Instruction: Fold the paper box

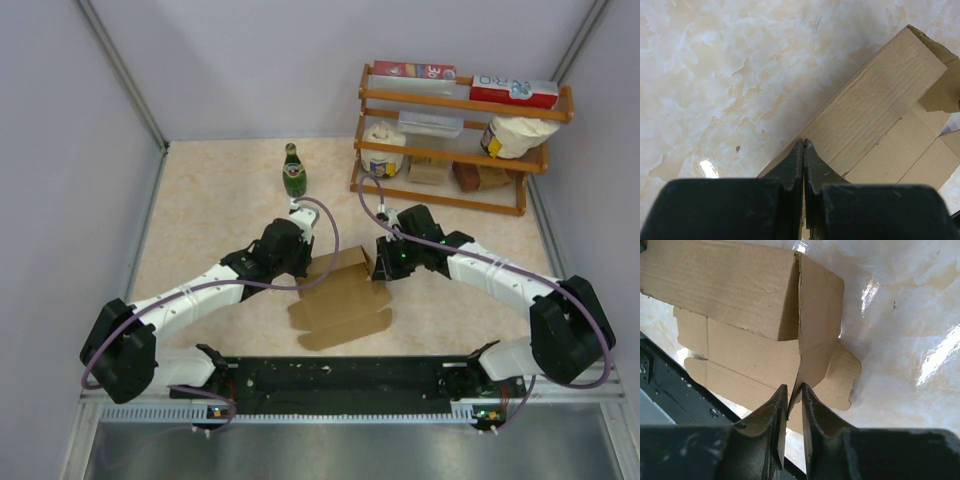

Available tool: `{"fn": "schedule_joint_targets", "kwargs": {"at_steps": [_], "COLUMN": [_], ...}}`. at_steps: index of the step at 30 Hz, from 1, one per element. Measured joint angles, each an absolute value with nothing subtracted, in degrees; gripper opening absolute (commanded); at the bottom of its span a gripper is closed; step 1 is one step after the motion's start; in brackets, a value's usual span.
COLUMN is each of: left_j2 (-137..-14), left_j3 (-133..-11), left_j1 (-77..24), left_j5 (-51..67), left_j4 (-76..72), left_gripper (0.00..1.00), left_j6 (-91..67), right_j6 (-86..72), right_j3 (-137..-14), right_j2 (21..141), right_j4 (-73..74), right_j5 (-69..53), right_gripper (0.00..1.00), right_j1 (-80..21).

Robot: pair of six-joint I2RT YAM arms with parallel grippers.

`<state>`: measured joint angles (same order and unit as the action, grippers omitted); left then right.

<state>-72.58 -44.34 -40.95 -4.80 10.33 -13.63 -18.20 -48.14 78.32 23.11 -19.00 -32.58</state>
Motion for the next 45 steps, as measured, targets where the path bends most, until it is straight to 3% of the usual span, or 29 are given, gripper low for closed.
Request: {"fn": "schedule_joint_targets", "kwargs": {"at_steps": [12, 21, 33, 38, 42, 45], "left_j2": [-72.58, -72.58, -72.62, -72.62, -72.62, -72.62], "left_j3": [-44.34, -44.34, -44.34, -44.34, -44.34, -44.34], "left_j1": [-40.95, -40.95, -40.95, -40.95, -40.95, -40.95], "left_j5": [-3.9, -3.88, -3.57, -3.25, -3.05, -2.85], "left_j4": [10.33, 10.33, 10.33, 10.33, 10.33, 10.35], "left_gripper": [0.0, 0.0, 0.0, 0.0, 0.0, 0.0], "left_j6": [-13.63, -13.63, -13.65, -13.8, -13.82, -13.82], "right_j6": [-17.54, -17.39, -17.12, -18.17, -19.09, -19.64], "right_j3": [-47.99, -47.59, -47.81, -47.81, -47.81, -48.16], "right_j2": [78.56, 78.02, 73.34, 71.94, 73.01, 76.42], "right_j4": [18.87, 17.23, 19.09, 18.44, 17.41, 16.01], "right_j5": [-20.75, -22.06, -25.82, -22.2, -18.04, -16.16], "right_gripper": [0.38, 0.44, 0.44, 0.36, 0.15, 0.08], "right_j1": [-32.64, -32.58, -27.88, -24.6, -24.14, -24.12]}}
